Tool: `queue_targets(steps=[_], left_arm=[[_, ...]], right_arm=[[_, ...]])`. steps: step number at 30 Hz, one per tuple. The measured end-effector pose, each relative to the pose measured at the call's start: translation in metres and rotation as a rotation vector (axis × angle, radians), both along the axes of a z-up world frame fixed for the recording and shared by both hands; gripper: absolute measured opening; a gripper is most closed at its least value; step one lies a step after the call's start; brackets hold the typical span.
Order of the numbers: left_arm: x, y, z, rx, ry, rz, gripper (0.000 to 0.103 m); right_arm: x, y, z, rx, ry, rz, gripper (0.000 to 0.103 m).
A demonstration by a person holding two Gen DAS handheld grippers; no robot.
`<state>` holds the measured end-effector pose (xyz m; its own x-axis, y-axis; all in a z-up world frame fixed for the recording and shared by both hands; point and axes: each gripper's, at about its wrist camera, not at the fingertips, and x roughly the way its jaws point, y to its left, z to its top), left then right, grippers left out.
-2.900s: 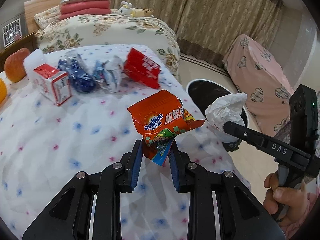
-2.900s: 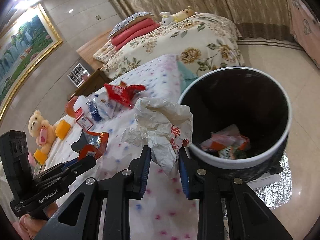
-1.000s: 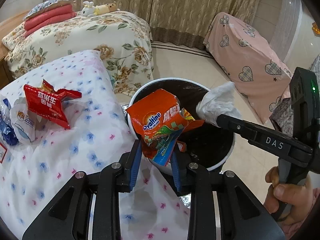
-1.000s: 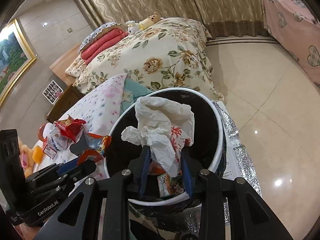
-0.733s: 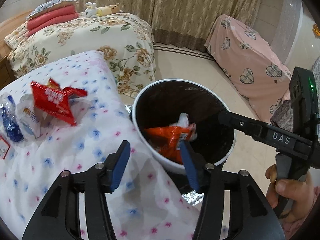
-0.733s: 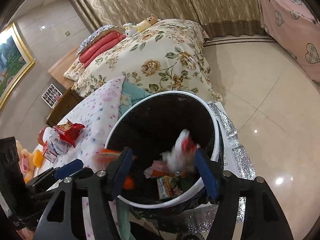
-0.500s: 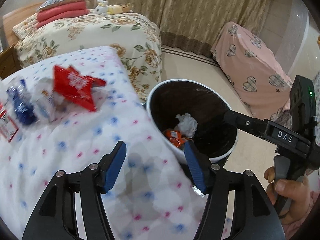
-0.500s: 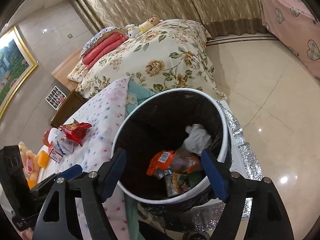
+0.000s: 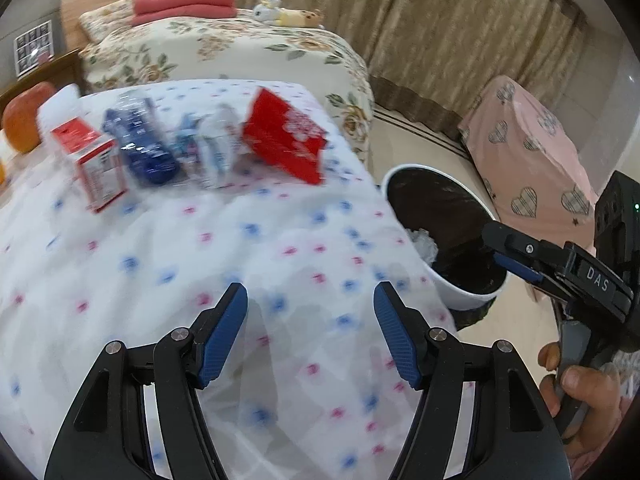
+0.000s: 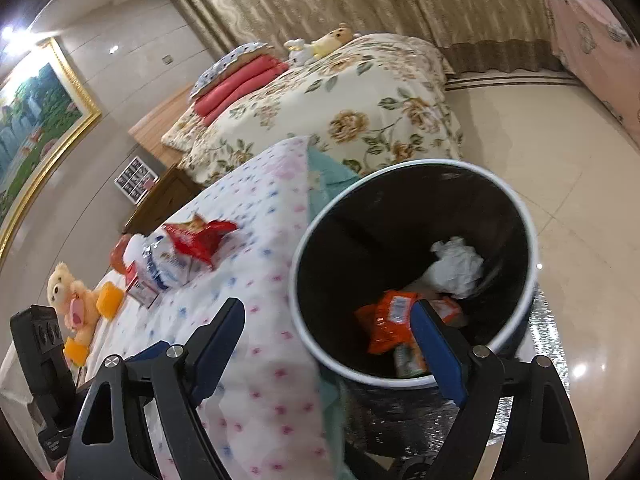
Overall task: Collect trash
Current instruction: 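Move both open tools back toward the items on the bed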
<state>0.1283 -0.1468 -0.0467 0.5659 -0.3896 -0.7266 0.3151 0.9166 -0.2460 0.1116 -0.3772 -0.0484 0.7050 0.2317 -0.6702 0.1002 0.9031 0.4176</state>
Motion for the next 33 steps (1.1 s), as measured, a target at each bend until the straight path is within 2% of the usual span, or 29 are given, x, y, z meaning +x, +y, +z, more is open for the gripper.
queue_targets(steps=[15,25,33], left_arm=[[0.002,0.070,0.000,-0.010,-0.011,0.165,0.067],[0.015,0.093,-0.003,-0.004,-0.009,0.231,0.070],[0.045,0.101,0.003,0.004,-0.017,0.281,0.073]], right_arm=[[0.021,0.065,-0.002,-0.032,-0.001,0.147,0.087],[0.039,0.082,-0.001,-0.060,-0.001,0.191,0.088],[0.062,0.088,0.002,-0.095,-0.009,0.229,0.088]])
